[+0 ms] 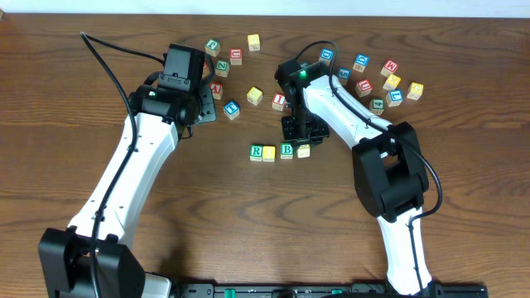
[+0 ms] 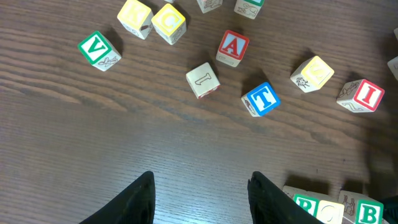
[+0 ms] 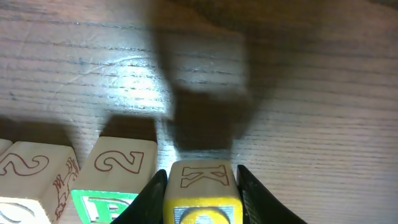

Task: Spell out ROBOT
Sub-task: 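Lower the O block right of the B and open the right gripper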

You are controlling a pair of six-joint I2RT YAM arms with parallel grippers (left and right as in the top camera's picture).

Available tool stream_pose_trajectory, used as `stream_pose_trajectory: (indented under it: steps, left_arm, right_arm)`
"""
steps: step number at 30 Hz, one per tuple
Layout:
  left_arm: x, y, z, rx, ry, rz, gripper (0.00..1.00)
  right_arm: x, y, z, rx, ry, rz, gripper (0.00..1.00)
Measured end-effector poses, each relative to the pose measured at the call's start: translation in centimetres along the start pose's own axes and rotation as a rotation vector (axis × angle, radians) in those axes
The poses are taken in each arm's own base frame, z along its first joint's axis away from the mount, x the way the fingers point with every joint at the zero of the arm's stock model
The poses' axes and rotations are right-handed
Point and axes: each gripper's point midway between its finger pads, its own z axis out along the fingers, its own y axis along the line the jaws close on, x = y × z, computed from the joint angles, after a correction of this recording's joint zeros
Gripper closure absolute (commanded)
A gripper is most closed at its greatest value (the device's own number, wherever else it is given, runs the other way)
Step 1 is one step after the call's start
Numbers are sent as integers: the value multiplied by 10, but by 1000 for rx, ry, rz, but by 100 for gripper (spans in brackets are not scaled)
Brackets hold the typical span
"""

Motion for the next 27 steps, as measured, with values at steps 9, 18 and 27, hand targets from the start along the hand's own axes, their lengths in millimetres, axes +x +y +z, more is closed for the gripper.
stream_pose_trajectory:
  steps: [9, 18, 27]
  left_arm:
    - [0, 0, 0, 0, 0, 0, 52]
    - [0, 0, 0, 0, 0, 0, 52]
    - [0, 0, 0, 0, 0, 0, 52]
  right_arm:
    - [2, -1, 0, 2, 6, 0, 68]
    - [1, -1, 0, 2, 6, 0, 69]
    - [4, 1, 0, -8, 18, 0, 65]
